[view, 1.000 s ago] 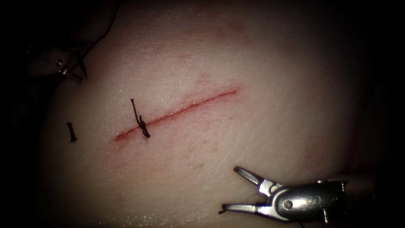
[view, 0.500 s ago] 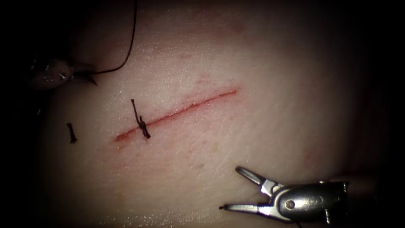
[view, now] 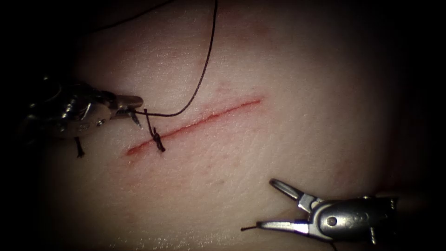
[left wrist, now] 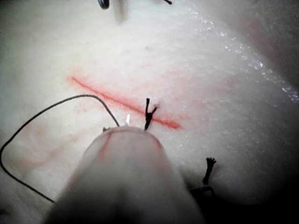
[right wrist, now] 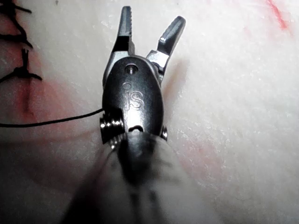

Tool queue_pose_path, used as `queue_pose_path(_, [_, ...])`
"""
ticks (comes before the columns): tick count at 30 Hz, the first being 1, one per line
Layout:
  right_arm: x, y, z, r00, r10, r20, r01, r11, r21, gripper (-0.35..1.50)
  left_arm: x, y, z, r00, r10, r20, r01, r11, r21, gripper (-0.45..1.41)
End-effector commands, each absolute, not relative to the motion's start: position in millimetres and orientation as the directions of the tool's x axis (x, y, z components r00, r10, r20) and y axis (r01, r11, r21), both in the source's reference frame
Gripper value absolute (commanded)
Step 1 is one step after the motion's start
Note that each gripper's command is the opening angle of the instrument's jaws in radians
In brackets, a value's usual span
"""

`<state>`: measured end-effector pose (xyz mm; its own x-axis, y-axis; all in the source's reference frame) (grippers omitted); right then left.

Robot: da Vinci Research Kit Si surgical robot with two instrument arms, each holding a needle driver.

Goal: Wound Closure

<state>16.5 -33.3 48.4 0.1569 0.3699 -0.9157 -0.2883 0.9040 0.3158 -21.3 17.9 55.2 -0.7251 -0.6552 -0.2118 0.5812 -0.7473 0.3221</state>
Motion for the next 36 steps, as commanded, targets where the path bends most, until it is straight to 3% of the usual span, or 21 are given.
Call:
queue_pose_path(1, [16.8,-34.5,49,0.154,0.373,-0.915,-0.287,0.903,0.319,0.63,-22.2,17.8,56,-0.713,-0.67,-0.206,0.595,-0.734,0.328,-0.45])
queue_pose_path(6, [16.4,-34.4,49,0.152,0.373,-0.915,-0.285,0.903,0.321,0.53,-23.8,18.7,53,-0.698,-0.697,-0.162,0.617,-0.701,0.358,-0.45])
queue_pose_path(15, [13.8,-33.4,47,0.148,0.392,-0.908,-0.329,0.885,0.329,0.53,-29.4,17.9,53,-0.616,-0.775,-0.138,0.674,-0.61,0.416,-0.45])
queue_pose_path(20, [12.7,-33.5,46,0.173,0.39,-0.904,-0.351,0.882,0.314,0.71,-33.2,17.7,54,-0.583,-0.805,-0.109,0.697,-0.565,0.442,-0.45])
queue_pose_path(27, [12.1,-33.8,46,0.175,0.389,-0.905,-0.348,0.884,0.313,0.73,-37.5,18.0,58,-0.583,-0.808,-0.086,0.692,-0.55,0.468,-0.45])
queue_pose_path(28, [12.0,-33.8,46,0.174,0.388,-0.905,-0.347,0.884,0.313,0.73,-37.8,17.9,58,-0.584,-0.807,-0.081,0.693,-0.548,0.468,-0.28])
queue_pose_path(29, [12.0,-33.9,46,0.175,0.388,-0.905,-0.347,0.884,0.312,0.73,-37.9,17.7,59,-0.585,-0.807,-0.076,0.694,-0.547,0.469,0.12])
queue_pose_path(30, [11.9,-33.9,46,0.175,0.388,-0.905,-0.347,0.884,0.312,0.73,-38.0,17.4,59,-0.597,-0.798,-0.077,0.685,-0.558,0.469,0.34])
queue_pose_path(31, [11.9,-33.9,46,0.175,0.388,-0.905,-0.347,0.885,0.312,0.73,-38.0,17.1,59,-0.616,-0.783,-0.086,0.669,-0.578,0.467,0.39])
queue_pose_path(32, [11.9,-33.9,46,0.175,0.387,-0.905,-0.348,0.885,0.311,0.73,-37.8,16.4,60,-0.66,-0.742,-0.119,0.622,-0.629,0.467,0.63])
queue_pose_path(35, [12.1,-33.9,46,0.176,0.386,-0.905,-0.35,0.884,0.309,0.73,-37.1,15.6,61,-0.71,-0.679,-0.186,0.544,-0.697,0.467,0.69])
queue_pose_path(36, [12.2,-34.0,46,0.176,0.386,-0.906,-0.351,0.884,0.308,0.74,-36.7,15.3,60,-0.733,-0.642,-0.223,0.501,-0.732,0.461,0.86])
